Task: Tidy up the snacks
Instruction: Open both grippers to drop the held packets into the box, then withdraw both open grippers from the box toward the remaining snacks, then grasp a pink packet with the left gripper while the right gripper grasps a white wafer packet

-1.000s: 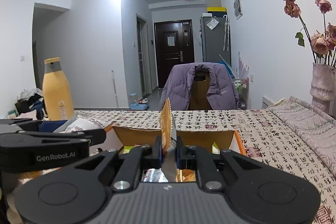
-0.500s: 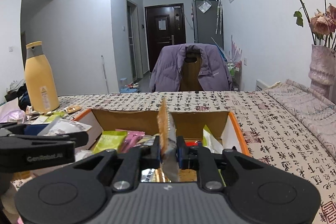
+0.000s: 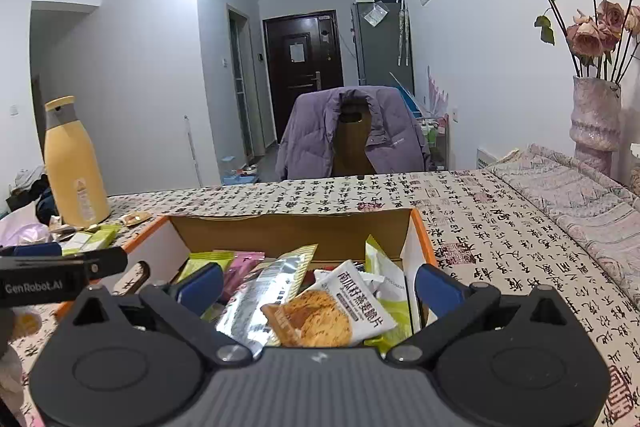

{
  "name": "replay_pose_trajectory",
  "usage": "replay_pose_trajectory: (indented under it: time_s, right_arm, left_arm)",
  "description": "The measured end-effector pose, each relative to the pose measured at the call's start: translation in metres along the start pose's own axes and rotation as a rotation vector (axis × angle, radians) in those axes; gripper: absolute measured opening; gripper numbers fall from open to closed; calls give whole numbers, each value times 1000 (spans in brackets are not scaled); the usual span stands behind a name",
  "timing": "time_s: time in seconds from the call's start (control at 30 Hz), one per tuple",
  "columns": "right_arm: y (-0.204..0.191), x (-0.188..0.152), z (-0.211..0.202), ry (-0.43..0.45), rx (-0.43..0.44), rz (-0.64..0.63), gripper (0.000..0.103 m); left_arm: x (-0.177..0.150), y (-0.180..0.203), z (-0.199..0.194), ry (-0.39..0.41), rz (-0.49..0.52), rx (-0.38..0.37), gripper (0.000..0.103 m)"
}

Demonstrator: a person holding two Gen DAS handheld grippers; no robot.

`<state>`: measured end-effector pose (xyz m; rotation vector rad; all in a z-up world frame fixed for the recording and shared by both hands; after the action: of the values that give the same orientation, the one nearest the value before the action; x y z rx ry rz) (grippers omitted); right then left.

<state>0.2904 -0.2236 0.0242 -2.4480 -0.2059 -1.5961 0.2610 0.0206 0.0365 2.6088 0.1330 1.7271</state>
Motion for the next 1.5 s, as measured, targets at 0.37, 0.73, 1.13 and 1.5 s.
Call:
replay_pose_trajectory:
  time_s: [0.37,0.73,1.13,1.5]
  right_arm:
    - [-22,-23,-55,25,55,-63,103]
    - [-59,-64,-62,-71,113,-116,103]
    - [-112,-84,-25,-170,139,-182,103]
    - [-125,-97,-6,-217,119,-200,92]
  left_arm:
    - [-24,-22,-57,31,-20,-20,103]
    - [-73,-51,-78,-53,6,-22,103]
    - [-102,-86,-72,-118,-19,-9,103]
    - [-104,-90,-68,-142,-62,-78,103]
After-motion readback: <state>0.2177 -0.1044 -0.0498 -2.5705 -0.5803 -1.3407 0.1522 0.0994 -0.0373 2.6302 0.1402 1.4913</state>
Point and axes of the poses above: each gripper's, at about its wrist camera, not at the fingertips, and z roughly the way its jaws point, y to its right, x to its top, the point moved 4 cm from there along z, roughly the way its jaws point, and after that the axes turned 4 degrees about -x, right-handed, at the moved point
